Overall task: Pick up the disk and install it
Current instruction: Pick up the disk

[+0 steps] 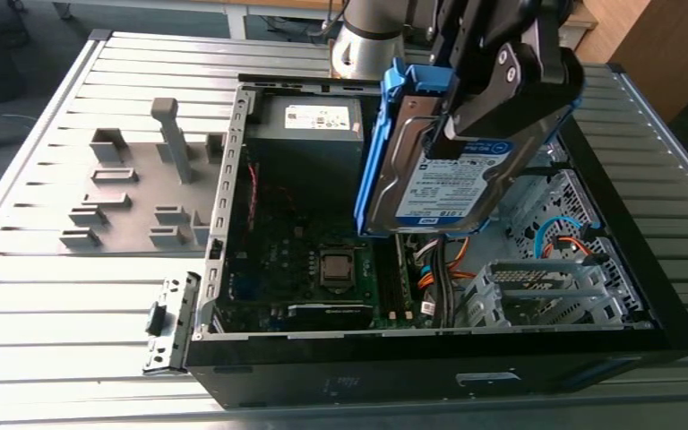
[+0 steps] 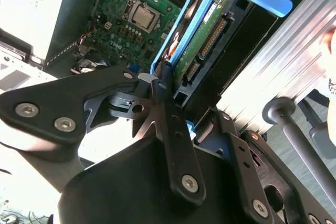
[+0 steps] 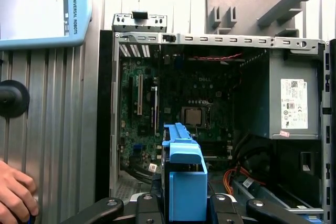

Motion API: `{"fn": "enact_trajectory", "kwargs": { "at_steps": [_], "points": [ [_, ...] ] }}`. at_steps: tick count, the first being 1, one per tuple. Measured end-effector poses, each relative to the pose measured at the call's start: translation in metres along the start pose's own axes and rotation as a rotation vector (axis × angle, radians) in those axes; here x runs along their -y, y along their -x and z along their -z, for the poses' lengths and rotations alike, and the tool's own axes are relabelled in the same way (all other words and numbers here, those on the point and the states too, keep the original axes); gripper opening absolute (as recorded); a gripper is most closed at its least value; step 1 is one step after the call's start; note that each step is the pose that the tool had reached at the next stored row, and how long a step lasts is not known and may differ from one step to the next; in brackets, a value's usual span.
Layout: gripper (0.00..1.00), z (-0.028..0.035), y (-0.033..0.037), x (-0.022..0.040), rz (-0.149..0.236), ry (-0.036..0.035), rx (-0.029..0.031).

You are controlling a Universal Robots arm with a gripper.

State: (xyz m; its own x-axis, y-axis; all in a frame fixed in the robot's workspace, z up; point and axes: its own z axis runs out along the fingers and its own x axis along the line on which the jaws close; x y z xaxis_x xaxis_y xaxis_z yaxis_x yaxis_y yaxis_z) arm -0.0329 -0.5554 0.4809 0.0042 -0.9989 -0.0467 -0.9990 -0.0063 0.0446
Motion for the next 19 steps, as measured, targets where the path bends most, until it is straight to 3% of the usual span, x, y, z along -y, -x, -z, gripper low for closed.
{"fn": "enact_trajectory", "kwargs": {
  "at_steps": [19],
  "points": [
    [0.36,0.0002,0.0000,0.0076,0.000,0.0000,0.0000]
  ]
}}
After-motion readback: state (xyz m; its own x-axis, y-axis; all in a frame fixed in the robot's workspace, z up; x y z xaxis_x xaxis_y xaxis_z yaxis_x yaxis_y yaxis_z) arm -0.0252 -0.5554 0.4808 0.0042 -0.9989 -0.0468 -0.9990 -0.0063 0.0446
